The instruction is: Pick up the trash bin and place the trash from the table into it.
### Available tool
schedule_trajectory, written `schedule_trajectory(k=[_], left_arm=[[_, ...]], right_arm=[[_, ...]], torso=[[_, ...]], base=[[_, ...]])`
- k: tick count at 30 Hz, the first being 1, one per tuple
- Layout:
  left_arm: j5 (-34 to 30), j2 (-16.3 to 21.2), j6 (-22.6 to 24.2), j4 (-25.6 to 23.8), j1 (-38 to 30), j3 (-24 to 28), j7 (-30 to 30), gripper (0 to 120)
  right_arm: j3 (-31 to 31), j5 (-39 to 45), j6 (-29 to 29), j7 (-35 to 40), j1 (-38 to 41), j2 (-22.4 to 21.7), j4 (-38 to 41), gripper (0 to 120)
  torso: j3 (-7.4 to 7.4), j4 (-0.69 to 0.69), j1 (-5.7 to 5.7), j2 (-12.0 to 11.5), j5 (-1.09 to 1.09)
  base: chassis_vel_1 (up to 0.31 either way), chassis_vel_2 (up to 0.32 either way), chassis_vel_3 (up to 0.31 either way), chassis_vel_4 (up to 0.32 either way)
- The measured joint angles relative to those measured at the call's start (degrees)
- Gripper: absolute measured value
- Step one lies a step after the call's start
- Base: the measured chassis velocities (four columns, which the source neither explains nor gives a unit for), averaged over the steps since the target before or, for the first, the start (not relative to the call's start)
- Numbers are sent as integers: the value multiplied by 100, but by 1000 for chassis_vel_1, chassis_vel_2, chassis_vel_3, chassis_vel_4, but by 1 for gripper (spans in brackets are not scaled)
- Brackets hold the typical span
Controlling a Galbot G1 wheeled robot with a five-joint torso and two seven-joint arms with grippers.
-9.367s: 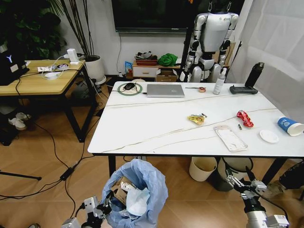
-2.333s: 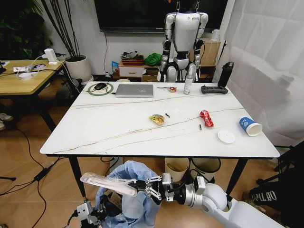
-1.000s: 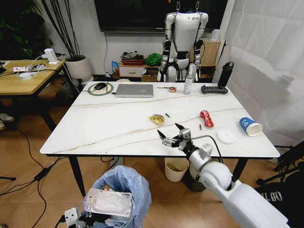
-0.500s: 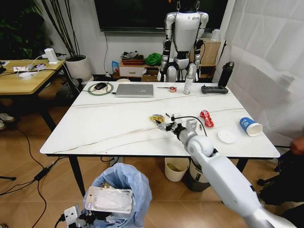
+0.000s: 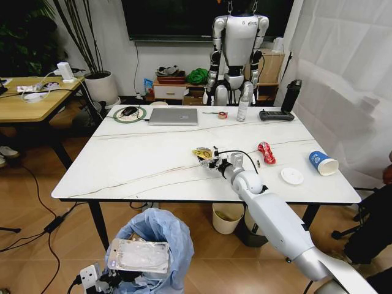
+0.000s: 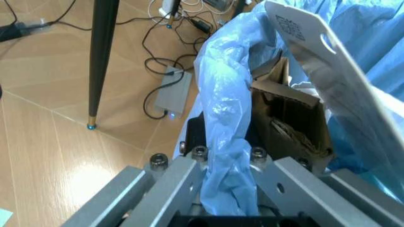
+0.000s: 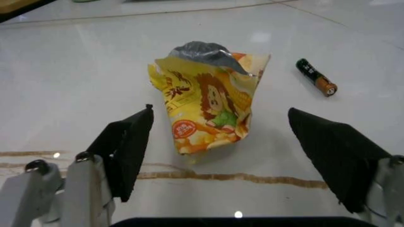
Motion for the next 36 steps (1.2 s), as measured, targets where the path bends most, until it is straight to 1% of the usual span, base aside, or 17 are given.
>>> schedule_trajectory(k=[2, 4, 6, 8, 9, 10, 13, 14, 16, 17, 20, 21, 23, 30, 33, 35, 36], left_arm=[[-1, 0, -2, 2, -1, 1, 1, 0], [-3, 1, -6, 17, -7, 5, 7, 0], [-3, 1, -7, 23, -10, 10, 9, 0], [-4, 1, -8, 30, -15, 19, 11, 0], [-4, 2, -8, 35, -23, 23, 13, 0], [-5, 2, -8, 38, -26, 25, 13, 0], [-12, 10, -10, 41, -32, 22, 15, 0], [-12, 10, -10, 41, -32, 22, 15, 0], [-22, 18, -13, 43, -32, 12, 16, 0], [-28, 25, -14, 51, -34, 6, 17, 0], [-36, 32, -16, 71, -51, 10, 17, 0], [-36, 32, -16, 71, -51, 10, 17, 0], [-38, 34, -17, 93, -70, 18, 17, 0], [-82, 54, -18, 112, -108, 36, 18, 0], [-95, 64, -18, 110, -112, 37, 18, 0], [-98, 69, -18, 106, -110, 40, 19, 0], [-98, 69, -18, 106, -110, 40, 19, 0]], right_arm=[[2, -2, 8, -1, 4, 0, -14, 75], [16, -3, 24, 1, 41, 12, -66, 63], [17, -3, 31, 4, 57, 20, -85, 60], [17, -3, 38, 7, 76, 33, -108, 53], [18, -3, 40, 10, 94, 53, -131, 47], [18, -3, 41, 11, 100, 62, -145, 45], [4, -30, 63, 11, 121, 91, -229, 30], [4, -30, 63, 11, 121, 91, -229, 30], [-4, -37, 75, 11, 128, 97, -244, 23], [-8, -36, 87, 10, 138, 96, -244, 17], [-16, -3, 128, -13, 149, 69, -202, 5], [-16, -3, 128, -13, 149, 69, -202, 5], [-17, 75, 233, -54, 142, 36, -116, 0], [-62, 400, 529, -228, -36, -134, 436, 0], [-155, 823, 710, -453, -220, -389, 1026, 0], [-336, 997, 945, -693, -402, -712, 1489, 0], [-336, 997, 945, -693, -402, -712, 1489, 0]], torso=[[0, 0, 0, 0, 0], [0, -1, 0, 0, 0], [0, -1, -1, 0, 0], [0, 0, 0, 0, 0], [0, 0, 0, 0, 0], [-1, 0, 0, 0, 0], [0, 0, 0, 0, 0], [0, 0, 0, 0, 0], [0, 0, 0, 0, 0], [0, 0, 0, 0, 0], [0, 0, 0, 0, 0], [0, 0, 0, 0, 0], [0, 0, 0, 0, 0], [-1, 0, 0, 0, 1], [-1, 1, 0, 0, 1], [-1, 2, 0, 1, 0], [-1, 2, 0, 1, 0]], base=[[0, 0, 0, 0], [0, 0, 0, 0], [0, 0, 0, 0], [0, 0, 0, 0], [0, 0, 0, 0], [0, 0, 0, 0], [0, 0, 0, 0], [0, 0, 0, 0], [0, 0, 0, 0], [0, 0, 0, 0], [0, 0, 0, 0], [0, 0, 0, 0], [0, 0, 0, 0], [0, 0, 0, 0], [0, 0, 0, 0], [0, 0, 0, 0], [0, 0, 0, 0]])
